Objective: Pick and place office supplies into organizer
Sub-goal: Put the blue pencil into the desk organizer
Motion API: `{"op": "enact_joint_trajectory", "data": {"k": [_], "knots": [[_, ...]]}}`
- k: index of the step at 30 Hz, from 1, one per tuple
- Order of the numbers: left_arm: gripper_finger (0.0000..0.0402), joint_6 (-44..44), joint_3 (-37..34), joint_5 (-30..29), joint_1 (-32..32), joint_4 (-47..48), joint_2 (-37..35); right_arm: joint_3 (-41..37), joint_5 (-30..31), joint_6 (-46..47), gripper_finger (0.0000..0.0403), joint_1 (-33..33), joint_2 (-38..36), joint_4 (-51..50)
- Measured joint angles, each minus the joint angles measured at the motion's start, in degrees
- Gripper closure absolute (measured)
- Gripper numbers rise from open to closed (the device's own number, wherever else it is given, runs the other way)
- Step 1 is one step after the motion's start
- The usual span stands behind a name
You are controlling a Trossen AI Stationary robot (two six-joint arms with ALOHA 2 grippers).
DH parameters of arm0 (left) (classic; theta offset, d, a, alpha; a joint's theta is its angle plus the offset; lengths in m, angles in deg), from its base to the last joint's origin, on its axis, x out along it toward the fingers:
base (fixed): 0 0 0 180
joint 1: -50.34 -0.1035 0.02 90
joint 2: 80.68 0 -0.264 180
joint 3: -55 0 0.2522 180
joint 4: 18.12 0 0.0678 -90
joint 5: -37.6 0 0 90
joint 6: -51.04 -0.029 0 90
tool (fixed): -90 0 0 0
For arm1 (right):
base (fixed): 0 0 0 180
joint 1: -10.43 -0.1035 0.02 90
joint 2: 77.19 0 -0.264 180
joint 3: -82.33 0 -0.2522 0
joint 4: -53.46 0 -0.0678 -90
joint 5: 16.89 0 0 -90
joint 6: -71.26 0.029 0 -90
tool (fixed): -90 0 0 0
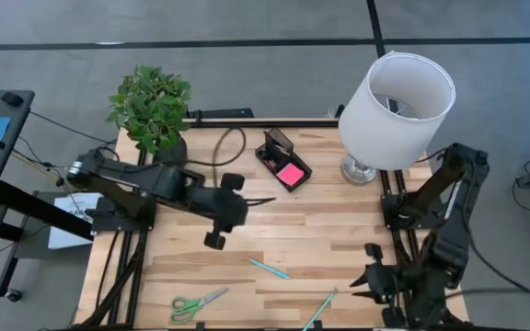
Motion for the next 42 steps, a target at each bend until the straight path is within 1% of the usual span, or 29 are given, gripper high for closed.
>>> {"op": "enact_joint_trajectory", "data": {"k": [1, 3, 6, 8, 10, 11, 13, 16, 18, 20, 21, 25, 28, 31, 35, 37, 42], "knots": [[0.0285, -0.2, -3.4, 1.3, 0.1, -4.1, -1.9, -2.8, 0.4, -1.4, 0.0324, 0.0, -1.0, 3.5], [0.0285, -1.3, -12.5, 3.8, 0.5, -13.8, -5.7, -10.3, 0.3, -4.1, 0.0324, 0.0, -2.4, 13.9], [0.0285, -2.1, -26.2, 7.0, 0.9, -30.4, -10.4, -21.7, -2.2, -5.7, 0.0324, -0.1, -2.7, 27.3], [0.0285, -2.2, -33.4, 7.1, 0.9, -39.9, -12.3, -27.2, -2.2, -5.8, 0.0324, -0.1, -2.9, 32.6], [0.0285, -0.6, -39.1, 5.5, 0.8, -49.0, -13.0, -31.5, -0.5, -5.8, 0.0324, 0.1, -2.9, 35.9], [0.0285, 0.9, -41.2, 4.9, 0.7, -52.3, -13.0, -33.3, -0.5, -5.7, 0.0324, 0.6, -2.9, 37.0], [0.0285, 3.8, -44.1, 5.0, 0.7, -55.9, -12.7, -35.5, -1.7, -4.3, 0.0324, 1.8, -2.9, 38.8], [0.0285, 6.5, -46.7, 6.0, 0.8, -56.5, -12.6, -36.7, -4.4, 2.0, 0.0324, 3.8, -2.9, 39.2], [0.0285, 8.9, -47.7, 5.3, 1.0, -56.4, -12.6, -36.8, -6.0, 7.7, 0.0324, 5.4, -2.9, 39.5], [0.0285, 10.5, -47.9, 4.4, 1.0, -56.3, -12.6, -36.8, -9.4, 10.4, 0.0324, 7.3, -2.9, 39.9], [0.0285, 11.0, -47.9, 4.2, 1.0, -56.6, -12.6, -36.8, -11.4, 9.8, 0.0324, 8.3, -2.9, 40.0], [0.0285, 12.0, -47.9, 3.0, 1.0, -56.7, -12.6, -36.8, -20.1, 1.9, 0.0324, 11.0, -2.9, 40.2], [0.0285, 12.9, -47.9, 2.2, 1.0, -56.7, -12.6, -36.8, -24.0, -2.3, 0.0324, 11.7, -1.7, 41.1], [0.0285, 15.0, -47.9, 2.1, 1.0, -56.5, -12.6, -36.7, -28.2, -3.4, 0.0324, 11.9, 1.2, 41.3], [0.0285, 16.1, -47.9, 2.1, 1.1, -56.4, -12.6, -35.8, -29.5, -2.5, 0.0318, 12.1, 6.3, 42.5], [0.0285, 16.4, -47.9, 2.1, 1.1, -56.4, -12.6, -33.6, -30.9, -5.2, 0.0312, 12.3, 8.7, 42.4], [0.0285, 19.3, -47.9, 1.0, 1.1, -56.4, -12.6, -27.6, -31.3, -14.4, 0.0291, 12.3, 14.4, 38.4]]}}
